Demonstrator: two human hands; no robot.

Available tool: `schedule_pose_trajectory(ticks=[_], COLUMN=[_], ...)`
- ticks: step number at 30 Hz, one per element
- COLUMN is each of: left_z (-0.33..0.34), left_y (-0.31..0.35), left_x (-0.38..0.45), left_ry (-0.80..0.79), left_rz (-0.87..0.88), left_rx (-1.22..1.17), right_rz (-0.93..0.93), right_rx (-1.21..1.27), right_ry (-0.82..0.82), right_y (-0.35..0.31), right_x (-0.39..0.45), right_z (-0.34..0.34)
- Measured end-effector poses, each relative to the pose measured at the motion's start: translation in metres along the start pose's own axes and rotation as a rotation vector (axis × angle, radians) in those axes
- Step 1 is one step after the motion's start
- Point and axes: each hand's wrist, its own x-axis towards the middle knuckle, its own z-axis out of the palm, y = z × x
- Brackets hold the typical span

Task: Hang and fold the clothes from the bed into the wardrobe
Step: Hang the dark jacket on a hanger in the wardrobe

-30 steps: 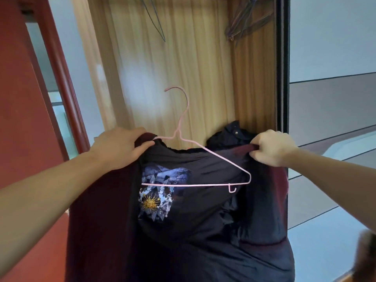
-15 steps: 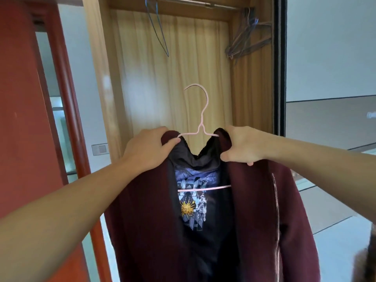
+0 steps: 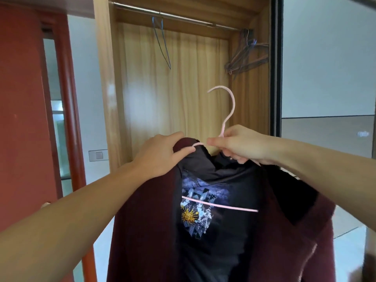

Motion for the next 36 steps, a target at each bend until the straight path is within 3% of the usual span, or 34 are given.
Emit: schedule_pose_trajectory(ticks=[4, 8, 11, 15, 19, 26, 33, 36], left_z=[-0.007, -0.011, -0.011, -0.016, -0.013, 0.01, 0.012, 0.002], left_y=[-0.027, -0.046, -0.046, -0.043, -0.031, -0.02, 0.022, 0.023], left_x=[-0.01, -0.024, -0.026, -0.009, 0.011, 0.005, 0.013, 0.019], left_ry=[-0.295, -0.42, -0.372, -0.386, -0.271, -0.364, -0.051, -0.149], left_rz=[0.035, 0.014, 0.023, -0.02, -0.011, -0.045, -0.085, -0.094], left_rx=[0.009, 0.138, 0.335, 0.299, 0.295, 0.245, 0.05, 0.169], right_rz=[0.066, 0.065, 0.051, 0.077, 0.102, 0.16, 0.162, 0.17], right_rx=[-0.002, -0.01, -0.009, -0.07, -0.05, 0.069, 0.15, 0.178], right_ry=[-0.035, -0.05, -0.046, -0.098, -0.144, 0.066, 0.188, 0.215], right_y=[0.002, -0.001, -0.004, -0.008, -0.008, 0.007, -0.009, -0.013], right_x=[-0.001, -0.004, -0.007, -0.021, -0.035, -0.037, -0.022, -0.019], right_z=[0.002, 0.001, 0.004, 0.009, 0.014, 0.007, 0.016, 0.017])
